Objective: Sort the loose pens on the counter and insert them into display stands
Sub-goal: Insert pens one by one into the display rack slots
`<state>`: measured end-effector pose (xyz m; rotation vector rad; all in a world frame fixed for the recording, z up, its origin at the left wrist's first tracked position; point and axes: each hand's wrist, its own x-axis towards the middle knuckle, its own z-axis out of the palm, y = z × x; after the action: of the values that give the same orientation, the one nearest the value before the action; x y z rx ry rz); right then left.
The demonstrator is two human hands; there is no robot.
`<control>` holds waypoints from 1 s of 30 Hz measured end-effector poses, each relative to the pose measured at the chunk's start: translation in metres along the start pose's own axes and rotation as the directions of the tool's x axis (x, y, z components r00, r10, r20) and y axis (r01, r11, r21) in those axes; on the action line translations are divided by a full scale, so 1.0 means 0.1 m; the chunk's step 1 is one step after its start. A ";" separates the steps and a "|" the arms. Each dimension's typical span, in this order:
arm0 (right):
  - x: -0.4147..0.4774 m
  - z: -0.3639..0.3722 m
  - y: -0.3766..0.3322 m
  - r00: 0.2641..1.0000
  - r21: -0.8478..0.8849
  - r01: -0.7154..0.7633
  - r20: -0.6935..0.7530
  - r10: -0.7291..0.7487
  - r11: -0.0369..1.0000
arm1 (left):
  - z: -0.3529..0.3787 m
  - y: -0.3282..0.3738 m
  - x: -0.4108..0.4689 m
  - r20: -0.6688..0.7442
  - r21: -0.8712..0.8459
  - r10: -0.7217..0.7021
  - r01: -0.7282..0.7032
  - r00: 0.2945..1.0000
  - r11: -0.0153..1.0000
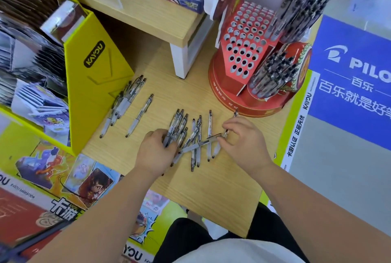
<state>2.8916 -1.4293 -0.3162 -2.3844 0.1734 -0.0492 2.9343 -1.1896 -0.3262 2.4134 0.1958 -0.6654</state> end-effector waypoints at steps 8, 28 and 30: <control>-0.27 0.10 0.22 0.987 -0.008 -0.123 0.108 0.123 0.992 | 0.09 0.06 0.06 0.055 -0.063 -0.033 0.037 0.998 0.997; 0.03 0.39 -0.25 0.878 0.203 -0.454 0.269 0.397 0.868 | 0.25 0.30 0.03 0.045 0.002 -0.066 0.066 0.997 0.998; 0.04 0.40 -0.25 0.861 0.178 -0.473 0.298 0.411 0.863 | 0.28 0.34 0.05 0.081 0.005 -0.067 0.067 0.994 0.998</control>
<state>2.9015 -1.3849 -0.3281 -2.0246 0.5626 0.4270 2.9368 -1.2337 -0.3294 2.3857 0.2437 -0.7930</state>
